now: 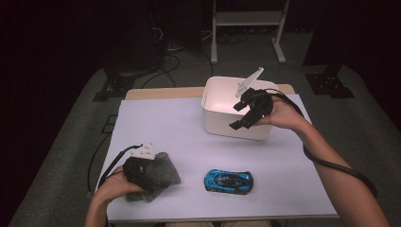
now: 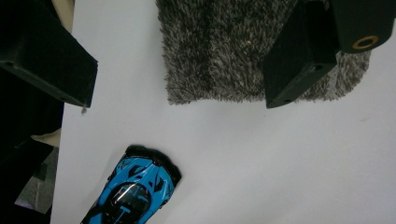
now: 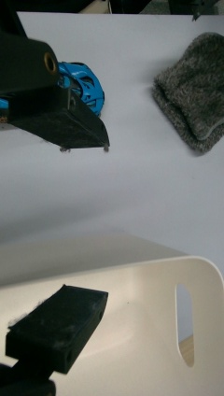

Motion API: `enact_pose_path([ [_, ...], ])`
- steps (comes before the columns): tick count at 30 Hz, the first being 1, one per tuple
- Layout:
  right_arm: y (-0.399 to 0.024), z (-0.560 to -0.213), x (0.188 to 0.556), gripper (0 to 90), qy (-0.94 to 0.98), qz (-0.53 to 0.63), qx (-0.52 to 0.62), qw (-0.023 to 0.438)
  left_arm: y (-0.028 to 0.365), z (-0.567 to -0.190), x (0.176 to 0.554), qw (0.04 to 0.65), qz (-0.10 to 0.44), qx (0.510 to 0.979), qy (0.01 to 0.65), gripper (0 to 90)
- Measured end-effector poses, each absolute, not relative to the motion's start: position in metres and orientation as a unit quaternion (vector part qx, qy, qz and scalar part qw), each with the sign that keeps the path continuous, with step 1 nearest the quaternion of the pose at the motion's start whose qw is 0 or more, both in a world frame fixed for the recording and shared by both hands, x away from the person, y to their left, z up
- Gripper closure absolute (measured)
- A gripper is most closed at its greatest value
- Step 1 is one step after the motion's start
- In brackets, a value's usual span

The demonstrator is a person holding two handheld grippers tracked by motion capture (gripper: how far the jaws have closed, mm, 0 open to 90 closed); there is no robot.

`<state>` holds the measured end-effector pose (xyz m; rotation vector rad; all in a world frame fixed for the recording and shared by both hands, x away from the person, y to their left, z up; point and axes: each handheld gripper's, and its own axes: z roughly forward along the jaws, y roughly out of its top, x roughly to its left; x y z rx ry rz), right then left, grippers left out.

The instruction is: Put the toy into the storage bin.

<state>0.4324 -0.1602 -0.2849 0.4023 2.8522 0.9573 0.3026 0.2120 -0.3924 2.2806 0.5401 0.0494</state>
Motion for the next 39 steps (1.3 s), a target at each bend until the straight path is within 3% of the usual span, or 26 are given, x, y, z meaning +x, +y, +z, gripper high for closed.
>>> enact_pose_path([
  [7,-0.155,-0.293,0.453,22.4,0.941,0.302,0.14,0.055,0.213,-0.394,0.304,0.388,0.017,0.896,0.214,9.6],
  [11,-0.152,-0.3,0.463,27.9,0.942,0.3,0.141,0.054,0.213,-0.394,0.304,0.387,0.015,0.897,0.214,9.6],
  [15,-0.151,-0.308,0.471,38.4,0.945,0.294,0.14,0.045,0.214,-0.395,0.304,0.385,0.016,0.897,0.216,9.6],
  [23,-0.148,-0.319,0.48,74.6,0.952,0.277,0.126,0.033,0.215,-0.4,0.304,0.382,0.011,0.898,0.219,9.6],
  [26,-0.145,-0.321,0.48,83.9,0.954,0.273,0.123,0.029,0.216,-0.399,0.303,0.382,0.012,0.897,0.221,9.6],
  [39,-0.142,-0.322,0.474,86.2,0.957,0.27,0.101,0.028,0.22,-0.398,0.3,0.384,0.016,0.895,0.225,9.6],
])
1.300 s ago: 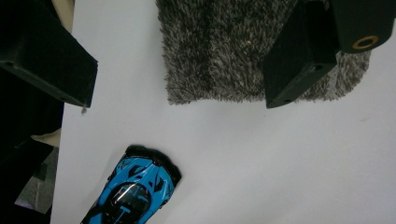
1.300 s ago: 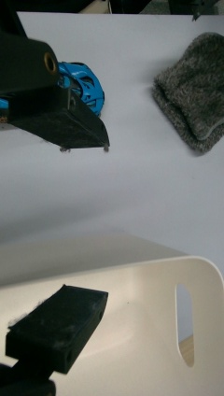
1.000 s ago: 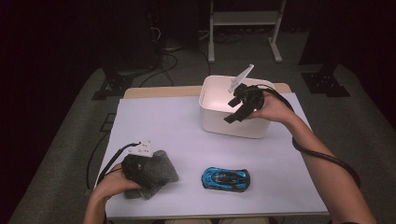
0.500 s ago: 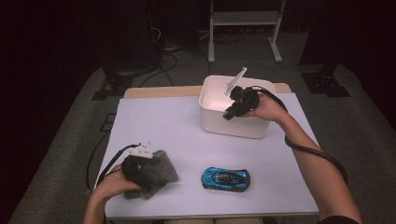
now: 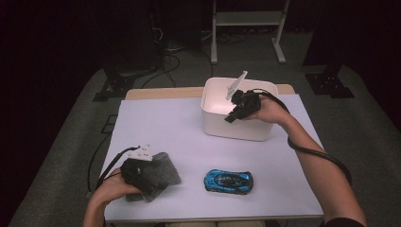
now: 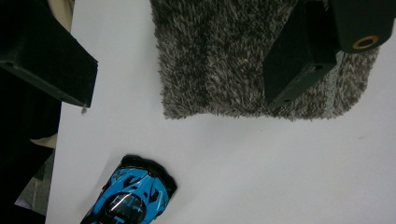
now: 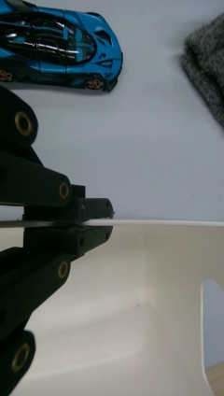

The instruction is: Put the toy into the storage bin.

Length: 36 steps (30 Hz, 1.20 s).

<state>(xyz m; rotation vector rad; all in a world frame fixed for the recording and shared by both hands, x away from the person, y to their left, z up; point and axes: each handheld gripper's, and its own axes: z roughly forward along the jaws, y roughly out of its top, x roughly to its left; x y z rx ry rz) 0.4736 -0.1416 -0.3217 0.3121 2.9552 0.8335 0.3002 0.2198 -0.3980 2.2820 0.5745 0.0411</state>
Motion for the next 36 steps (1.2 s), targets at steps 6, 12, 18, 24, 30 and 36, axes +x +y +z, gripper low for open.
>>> enact_pose_path([
  [6,-0.136,-0.321,0.462,86.2,0.96,0.27,0.077,0.019,0.221,-0.398,0.3,0.384,0.017,0.895,0.229,9.6],
  [12,-0.129,-0.322,0.448,86.0,0.96,0.273,0.06,0.008,0.222,-0.399,0.296,0.382,0.017,0.894,0.232,9.6],
  [18,-0.12,-0.321,0.43,86.0,0.962,0.27,0.038,0.002,0.221,-0.397,0.293,0.381,0.021,0.896,0.227,9.6],
  [24,-0.113,-0.322,0.416,85.7,0.961,0.276,0.019,-0.002,0.22,-0.396,0.292,0.382,0.023,0.896,0.225,9.6],
  [30,-0.111,-0.322,0.404,85.8,0.96,0.281,0.011,-0.006,0.218,-0.397,0.292,0.38,0.021,0.897,0.223,9.6],
  [36,-0.11,-0.323,0.394,85.7,0.959,0.283,0.004,-0.009,0.217,-0.397,0.292,0.379,0.02,0.898,0.223,9.6],
])
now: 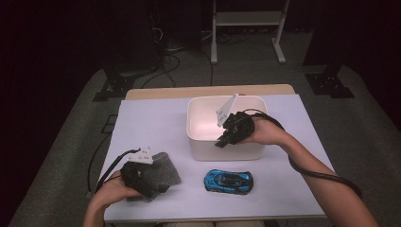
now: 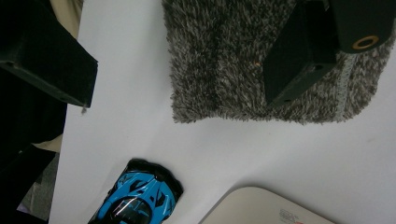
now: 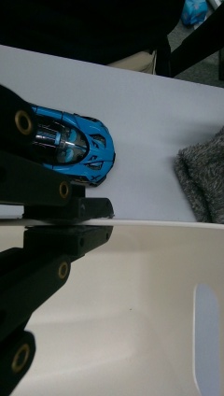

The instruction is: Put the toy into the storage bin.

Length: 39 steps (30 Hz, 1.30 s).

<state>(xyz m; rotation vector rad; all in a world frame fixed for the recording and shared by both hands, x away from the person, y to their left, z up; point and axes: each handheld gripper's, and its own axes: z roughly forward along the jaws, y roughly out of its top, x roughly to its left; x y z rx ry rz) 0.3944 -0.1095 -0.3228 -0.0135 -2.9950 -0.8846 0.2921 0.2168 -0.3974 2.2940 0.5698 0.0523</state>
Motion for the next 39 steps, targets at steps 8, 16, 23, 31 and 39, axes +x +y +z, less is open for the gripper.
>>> enact_pose_path([
  [8,-0.114,-0.317,0.391,55.5,-0.954,-0.297,-0.038,0.01,0.217,-0.397,0.291,0.377,0.022,0.899,0.222,9.6],
  [16,-0.125,-0.299,0.366,33.8,-0.945,-0.324,-0.044,-0.004,0.216,-0.396,0.29,0.378,0.025,0.898,0.222,9.6],
  [23,-0.13,-0.296,0.34,24.3,-0.939,-0.342,-0.039,-0.015,0.216,-0.394,0.289,0.376,0.026,0.9,0.221,9.6],
  [31,-0.134,-0.321,0.316,21.8,-0.938,-0.345,-0.042,-0.009,0.217,-0.395,0.289,0.375,0.028,0.899,0.224,9.6],
  [39,-0.14,-0.363,0.31,18.7,-0.944,-0.325,-0.065,0.009,0.216,-0.396,0.288,0.371,0.027,0.902,0.221,9.6],
])
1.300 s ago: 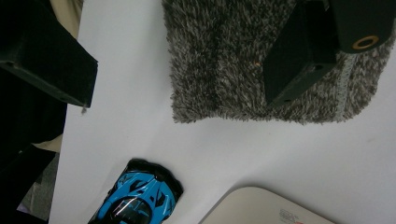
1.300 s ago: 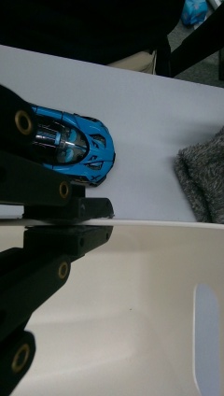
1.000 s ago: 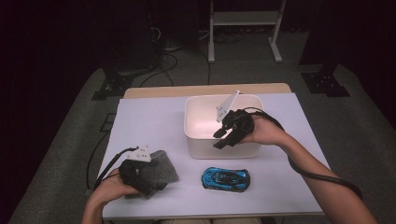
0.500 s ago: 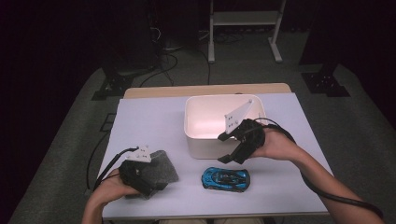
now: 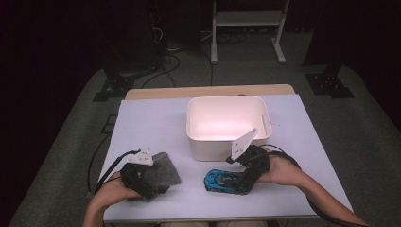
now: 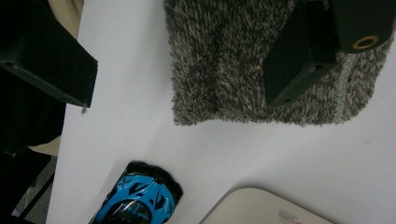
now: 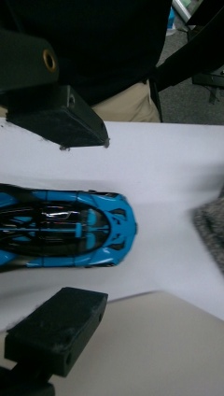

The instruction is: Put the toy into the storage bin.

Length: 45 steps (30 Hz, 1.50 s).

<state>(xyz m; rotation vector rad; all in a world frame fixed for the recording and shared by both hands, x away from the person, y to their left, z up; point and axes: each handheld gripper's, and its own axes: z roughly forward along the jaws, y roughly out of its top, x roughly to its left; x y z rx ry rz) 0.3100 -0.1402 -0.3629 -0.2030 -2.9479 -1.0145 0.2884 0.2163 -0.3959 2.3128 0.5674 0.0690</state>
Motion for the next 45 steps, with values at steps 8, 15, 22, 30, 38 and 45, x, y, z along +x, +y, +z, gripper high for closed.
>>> enact_pose_path([
  [8,-0.143,-0.39,0.313,17.4,-0.946,-0.312,-0.086,0.011,0.217,-0.397,0.287,0.37,0.027,0.901,0.225,9.6],
  [15,-0.139,-0.41,0.316,17.1,-0.954,-0.286,-0.088,0.015,0.219,-0.399,0.285,0.361,0.027,0.904,0.226,9.6],
  [22,-0.129,-0.42,0.32,15.9,-0.96,-0.266,-0.084,0.012,0.221,-0.398,0.283,0.364,0.03,0.903,0.229,9.5],
  [30,-0.123,-0.428,0.321,15.2,-0.967,-0.241,-0.086,0.013,0.222,-0.398,0.282,0.362,0.032,0.902,0.233,8.0],
  [38,-0.115,-0.435,0.321,14.9,-0.972,-0.22,-0.077,0.007,0.223,-0.398,0.282,0.36,0.031,0.902,0.235,7.9],
  [45,-0.111,-0.437,0.32,17.1,-0.976,-0.207,-0.074,-0.005,0.224,-0.399,0.283,0.361,0.031,0.902,0.237,7.9],
])
